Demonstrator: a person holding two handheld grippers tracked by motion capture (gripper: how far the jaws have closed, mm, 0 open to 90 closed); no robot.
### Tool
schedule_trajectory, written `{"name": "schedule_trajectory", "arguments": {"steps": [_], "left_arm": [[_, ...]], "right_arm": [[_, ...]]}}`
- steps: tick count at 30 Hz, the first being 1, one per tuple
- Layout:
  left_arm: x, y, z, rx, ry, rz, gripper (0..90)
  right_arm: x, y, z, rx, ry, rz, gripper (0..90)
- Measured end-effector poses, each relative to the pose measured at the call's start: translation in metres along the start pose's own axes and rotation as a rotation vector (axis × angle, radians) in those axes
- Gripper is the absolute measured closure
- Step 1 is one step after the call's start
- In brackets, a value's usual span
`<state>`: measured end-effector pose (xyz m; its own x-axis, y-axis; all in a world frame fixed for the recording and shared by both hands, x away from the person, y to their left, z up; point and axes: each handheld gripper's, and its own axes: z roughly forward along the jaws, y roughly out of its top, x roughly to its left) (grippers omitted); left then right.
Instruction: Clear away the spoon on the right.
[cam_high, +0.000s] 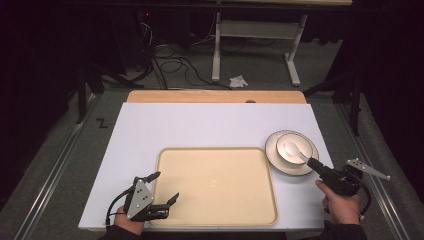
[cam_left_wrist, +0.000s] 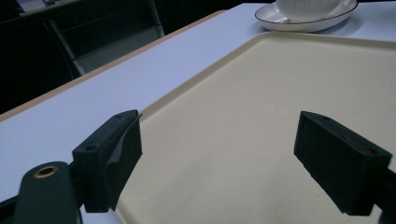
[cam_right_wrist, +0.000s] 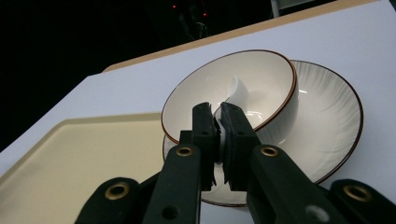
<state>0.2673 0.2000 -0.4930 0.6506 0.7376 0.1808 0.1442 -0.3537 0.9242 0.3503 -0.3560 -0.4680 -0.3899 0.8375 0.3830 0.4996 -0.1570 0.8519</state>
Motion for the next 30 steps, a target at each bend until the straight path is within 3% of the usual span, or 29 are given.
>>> {"name": "schedule_trajectory", "arguments": {"steps": [22, 30], "left_arm": [[0.001, 0.0, -0.001, -0.006, -0.002, -0.018, 15.8], [0.001, 0.0, -0.001, -0.006, -0.001, -0.018, 15.8]], "right_arm": [[0.018, 0.007, -0.016, -0.096, 0.022, -0.099, 86.8], [0.043, 0.008, -0.019, -0.126, 0.105, -0.153, 86.8]]}}
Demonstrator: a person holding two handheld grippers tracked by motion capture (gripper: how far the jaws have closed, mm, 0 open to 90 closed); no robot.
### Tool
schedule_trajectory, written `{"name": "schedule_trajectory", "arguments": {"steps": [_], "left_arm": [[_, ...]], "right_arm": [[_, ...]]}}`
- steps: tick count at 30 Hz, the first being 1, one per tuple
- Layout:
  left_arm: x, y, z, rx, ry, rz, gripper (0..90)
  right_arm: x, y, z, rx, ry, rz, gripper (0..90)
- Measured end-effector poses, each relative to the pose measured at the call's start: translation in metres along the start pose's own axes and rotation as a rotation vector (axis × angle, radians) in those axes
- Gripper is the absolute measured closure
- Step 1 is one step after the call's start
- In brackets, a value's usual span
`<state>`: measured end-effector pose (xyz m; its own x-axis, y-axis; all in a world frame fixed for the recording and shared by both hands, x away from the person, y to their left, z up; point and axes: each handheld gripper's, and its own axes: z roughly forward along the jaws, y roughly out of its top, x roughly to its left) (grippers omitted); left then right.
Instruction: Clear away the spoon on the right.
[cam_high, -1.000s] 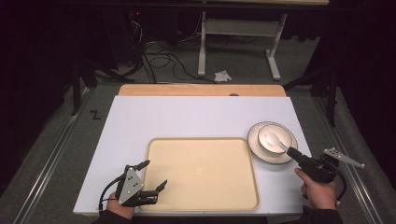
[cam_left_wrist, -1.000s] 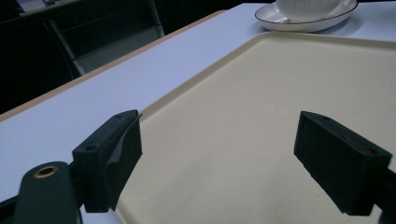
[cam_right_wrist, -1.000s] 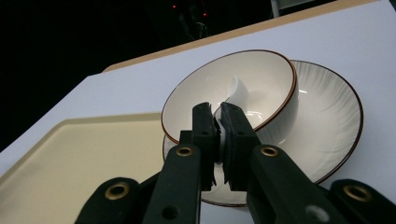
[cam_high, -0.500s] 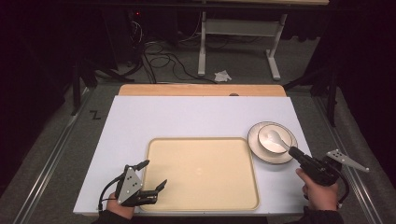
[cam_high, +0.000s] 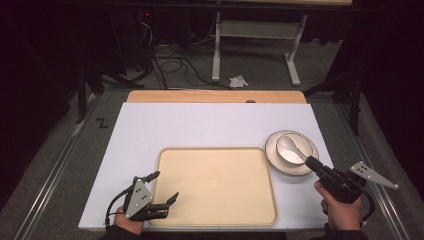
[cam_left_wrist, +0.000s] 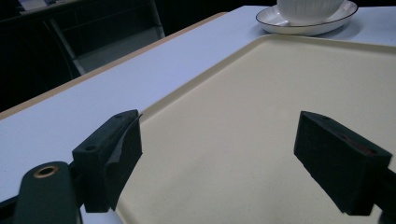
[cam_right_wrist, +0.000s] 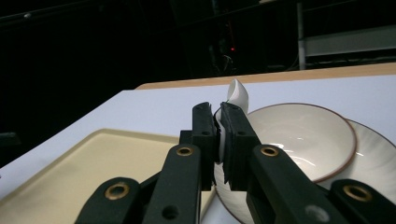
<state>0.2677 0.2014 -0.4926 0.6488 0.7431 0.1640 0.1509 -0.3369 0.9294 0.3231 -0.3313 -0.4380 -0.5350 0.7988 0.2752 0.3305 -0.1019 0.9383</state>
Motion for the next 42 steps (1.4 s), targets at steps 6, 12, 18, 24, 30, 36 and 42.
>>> {"name": "schedule_trajectory", "arguments": {"steps": [6, 12, 18, 24, 30, 36, 42], "left_arm": [[0.0, 0.0, 0.0, 0.0, 0.001, 0.0, 15.8], [0.0, 0.0, 0.0, 0.001, 0.002, 0.001, 15.8], [0.0, 0.0, 0.0, 0.001, 0.002, 0.001, 15.8], [0.0, 0.0, -0.001, -0.002, 0.003, 0.003, 15.8], [0.0, 0.0, -0.001, -0.005, 0.001, 0.001, 15.8], [0.001, 0.0, -0.002, -0.007, 0.001, -0.002, 15.8], [0.0, 0.0, -0.001, -0.005, 0.0, -0.001, 15.9]], "right_arm": [[0.016, -0.001, 0.009, 0.024, 0.043, -0.034, 87.0], [0.042, -0.008, 0.026, 0.069, 0.112, -0.094, 87.0], [0.059, -0.013, 0.038, 0.095, 0.159, -0.118, 87.0], [0.081, -0.019, 0.051, 0.124, 0.217, -0.144, 87.0], [0.097, -0.023, 0.058, 0.134, 0.258, -0.163, 87.0], [0.094, -0.026, 0.059, 0.138, 0.25, -0.16, 86.9], [0.086, -0.03, 0.061, 0.154, 0.233, -0.164, 86.9]]}}
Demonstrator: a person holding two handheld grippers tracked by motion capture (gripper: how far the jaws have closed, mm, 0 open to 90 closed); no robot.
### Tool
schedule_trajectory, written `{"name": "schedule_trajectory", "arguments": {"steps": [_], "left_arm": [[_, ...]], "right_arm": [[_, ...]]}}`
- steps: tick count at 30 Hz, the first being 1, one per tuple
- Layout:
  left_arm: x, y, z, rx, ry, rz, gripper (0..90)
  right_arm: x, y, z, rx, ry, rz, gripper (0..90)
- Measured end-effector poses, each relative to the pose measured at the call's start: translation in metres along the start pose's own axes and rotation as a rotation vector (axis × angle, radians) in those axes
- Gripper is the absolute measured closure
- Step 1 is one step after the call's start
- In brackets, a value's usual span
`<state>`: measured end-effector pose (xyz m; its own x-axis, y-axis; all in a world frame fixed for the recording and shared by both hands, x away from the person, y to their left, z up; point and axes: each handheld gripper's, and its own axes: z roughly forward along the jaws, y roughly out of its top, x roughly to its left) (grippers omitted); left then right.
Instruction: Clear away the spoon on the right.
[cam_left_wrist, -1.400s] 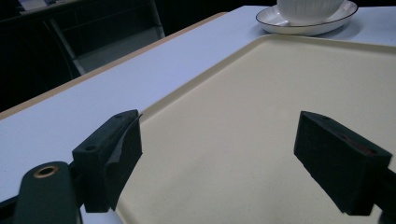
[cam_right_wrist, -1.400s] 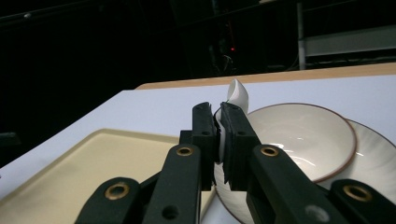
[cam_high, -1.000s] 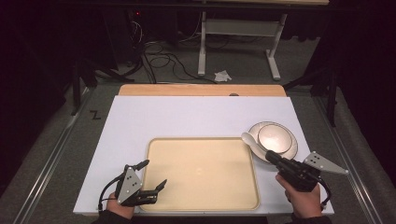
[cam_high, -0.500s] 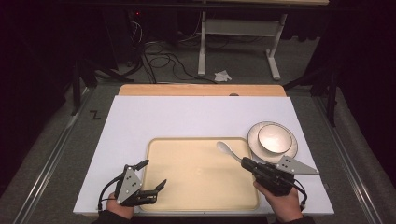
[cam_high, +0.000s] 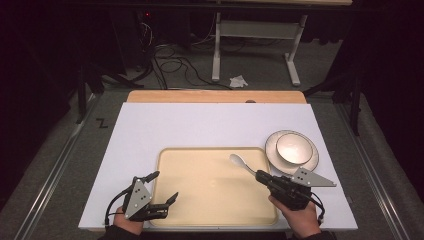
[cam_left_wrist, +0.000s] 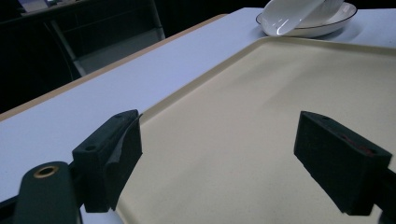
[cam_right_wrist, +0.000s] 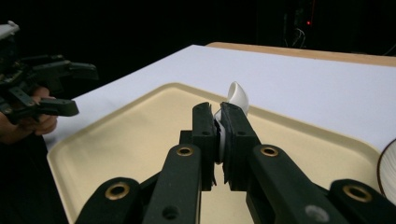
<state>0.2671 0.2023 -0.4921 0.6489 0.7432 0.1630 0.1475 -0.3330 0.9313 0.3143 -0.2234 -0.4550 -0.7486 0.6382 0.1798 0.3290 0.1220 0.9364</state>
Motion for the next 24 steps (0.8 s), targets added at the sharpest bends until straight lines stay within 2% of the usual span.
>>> {"name": "schedule_trajectory", "arguments": {"steps": [7, 20, 21, 23, 24], "left_arm": [[0.0, 0.0, 0.0, 0.0, 0.001, -0.001, 15.8], [0.0, 0.0, -0.001, -0.003, 0.001, -0.001, 15.8], [0.001, 0.001, -0.001, -0.01, 0.007, 0.012, 15.9], [0.001, 0.001, -0.001, -0.01, 0.005, 0.012, 15.9], [0.001, 0.0, -0.001, -0.004, -0.001, -0.001, 15.9]], "right_arm": [[-0.008, -0.007, 0.007, 0.032, -0.014, 0.014, 86.9], [-0.01, -0.016, 0.018, 0.085, -0.009, 0.015, 86.8], [-0.01, -0.017, 0.018, 0.088, -0.013, 0.019, 86.8], [-0.011, -0.017, 0.019, 0.093, -0.015, 0.019, 86.8], [-0.011, -0.018, 0.02, 0.096, -0.016, 0.018, 86.8]]}}
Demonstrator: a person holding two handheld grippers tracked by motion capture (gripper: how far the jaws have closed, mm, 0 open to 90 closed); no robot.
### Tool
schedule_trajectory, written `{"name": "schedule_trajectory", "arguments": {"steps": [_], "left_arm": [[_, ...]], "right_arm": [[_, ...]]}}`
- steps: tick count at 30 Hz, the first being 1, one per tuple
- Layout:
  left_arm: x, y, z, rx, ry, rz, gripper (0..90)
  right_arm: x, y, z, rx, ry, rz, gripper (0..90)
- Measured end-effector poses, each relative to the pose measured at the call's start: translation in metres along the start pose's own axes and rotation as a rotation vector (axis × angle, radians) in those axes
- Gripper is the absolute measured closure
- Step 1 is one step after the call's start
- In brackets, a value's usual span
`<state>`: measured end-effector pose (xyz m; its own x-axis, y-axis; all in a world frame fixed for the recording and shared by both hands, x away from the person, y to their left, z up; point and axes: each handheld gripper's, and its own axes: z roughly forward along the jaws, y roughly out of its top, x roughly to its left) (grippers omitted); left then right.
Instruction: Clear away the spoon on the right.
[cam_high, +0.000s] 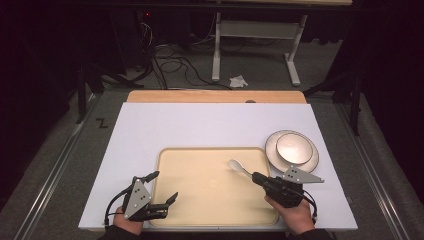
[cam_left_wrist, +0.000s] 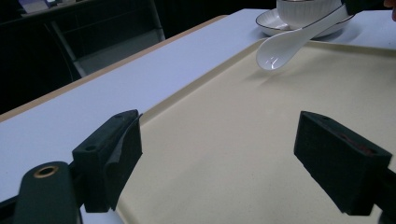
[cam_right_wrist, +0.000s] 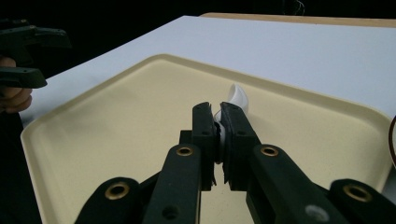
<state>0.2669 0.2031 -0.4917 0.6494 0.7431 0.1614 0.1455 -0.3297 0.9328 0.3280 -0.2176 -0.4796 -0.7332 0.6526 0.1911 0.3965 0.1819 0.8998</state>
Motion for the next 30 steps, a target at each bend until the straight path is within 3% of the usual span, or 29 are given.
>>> {"name": "schedule_trajectory", "arguments": {"steps": [6, 28, 30], "left_arm": [[0.0007, 0.0004, 0.0002, -0.006, 0.006, 0.014, 15.8], [-0.0008, -0.0001, 0.0008, 0.008, -0.002, 0.005, 15.8], [-0.001, 0.0, 0.0007, 0.006, -0.002, 0.006, 15.9]], "right_arm": [[-0.0001, -0.0013, 0.0028, 0.013, 0.005, -0.003, 86.8], [0.0008, -0.0086, 0.0032, 0.053, 0.008, -0.008, 85.7], [-0.0002, -0.009, 0.0031, 0.06, 0.01, 0.002, 74.4]]}}
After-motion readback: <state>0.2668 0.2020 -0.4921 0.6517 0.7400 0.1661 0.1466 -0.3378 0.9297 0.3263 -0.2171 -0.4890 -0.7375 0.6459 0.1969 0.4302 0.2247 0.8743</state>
